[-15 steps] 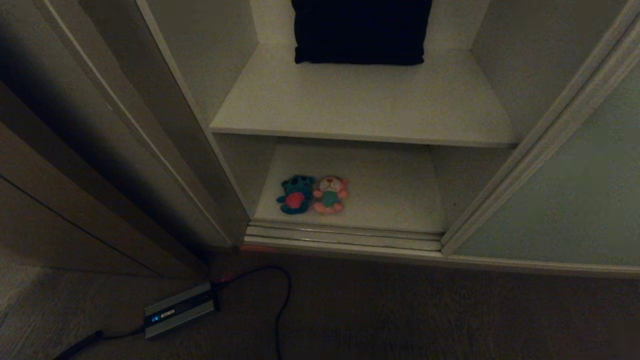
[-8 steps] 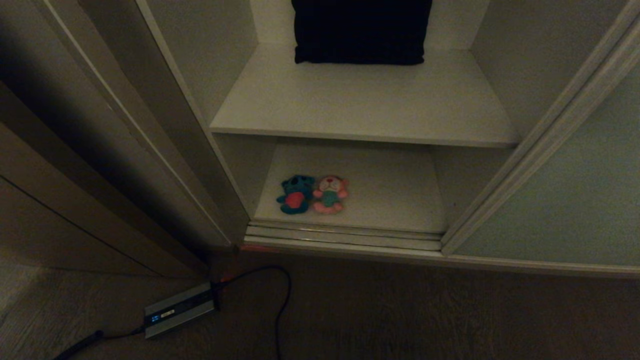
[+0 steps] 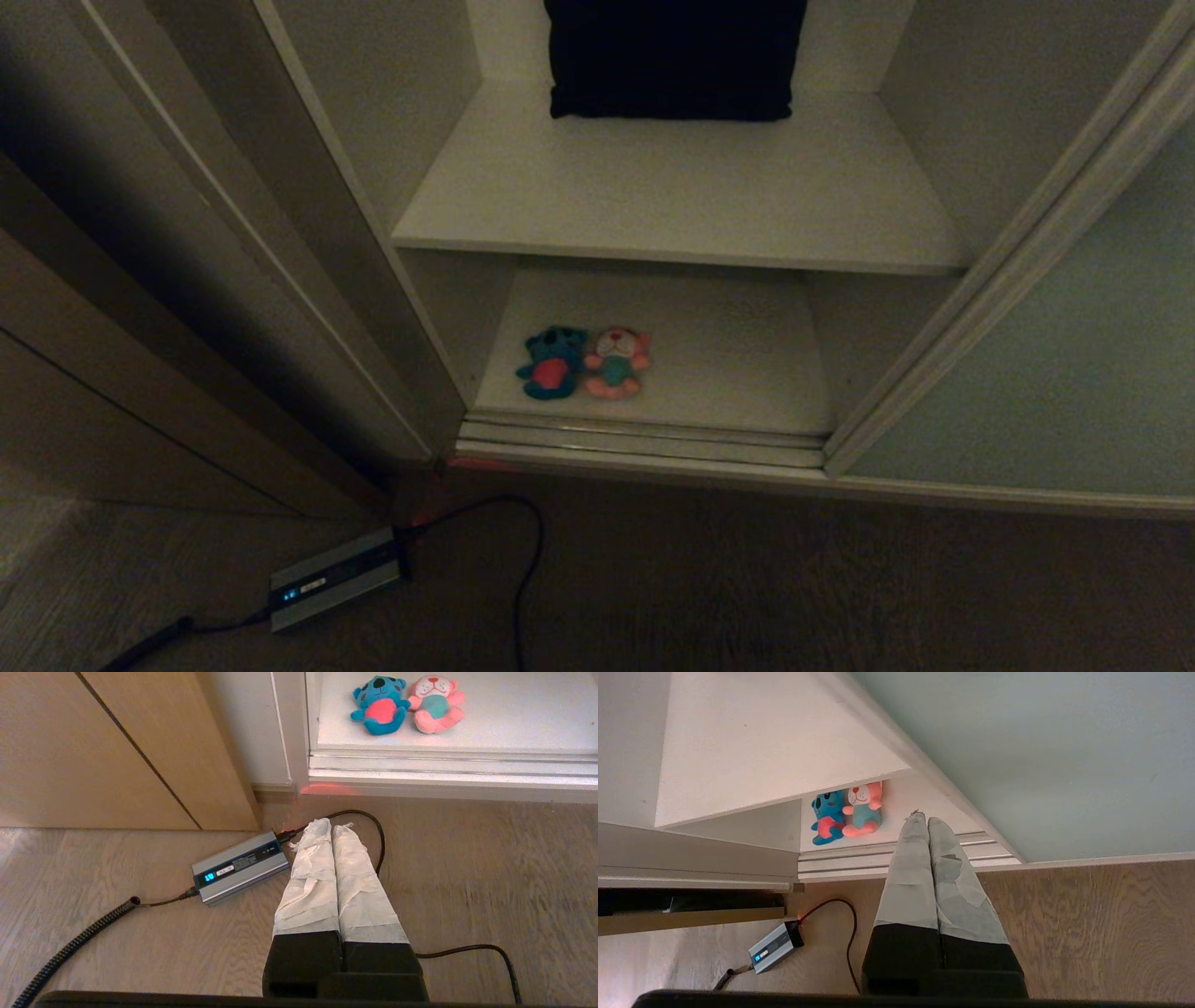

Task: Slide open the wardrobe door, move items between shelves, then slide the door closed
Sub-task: Close the door

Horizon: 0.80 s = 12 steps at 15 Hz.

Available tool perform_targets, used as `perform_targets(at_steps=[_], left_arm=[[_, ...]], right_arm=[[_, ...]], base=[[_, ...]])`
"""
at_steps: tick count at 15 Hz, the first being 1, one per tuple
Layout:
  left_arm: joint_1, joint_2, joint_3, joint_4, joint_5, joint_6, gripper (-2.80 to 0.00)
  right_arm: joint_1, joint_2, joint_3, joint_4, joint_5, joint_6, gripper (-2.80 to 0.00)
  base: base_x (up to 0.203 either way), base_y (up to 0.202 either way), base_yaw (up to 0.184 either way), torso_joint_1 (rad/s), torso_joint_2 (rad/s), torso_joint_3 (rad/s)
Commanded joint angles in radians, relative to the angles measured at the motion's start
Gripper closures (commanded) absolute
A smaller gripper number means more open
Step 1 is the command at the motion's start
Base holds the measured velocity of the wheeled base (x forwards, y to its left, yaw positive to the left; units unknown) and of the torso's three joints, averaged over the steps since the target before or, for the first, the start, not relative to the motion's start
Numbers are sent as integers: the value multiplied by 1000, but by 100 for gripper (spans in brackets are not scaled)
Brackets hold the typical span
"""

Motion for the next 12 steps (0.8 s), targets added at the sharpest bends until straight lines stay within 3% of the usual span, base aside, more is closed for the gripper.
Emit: perform_targets(at_steps=[1,12], left_arm=[[0,2,0,0,0,0,0],[0,2,0,0,0,0,0]], right_arm=[[5,21,-8,1,3,1,0],[88,106,-20,-106,-125,0,0]], base=[[0,0,0,0,0,0],[0,0,0,0,0,0]])
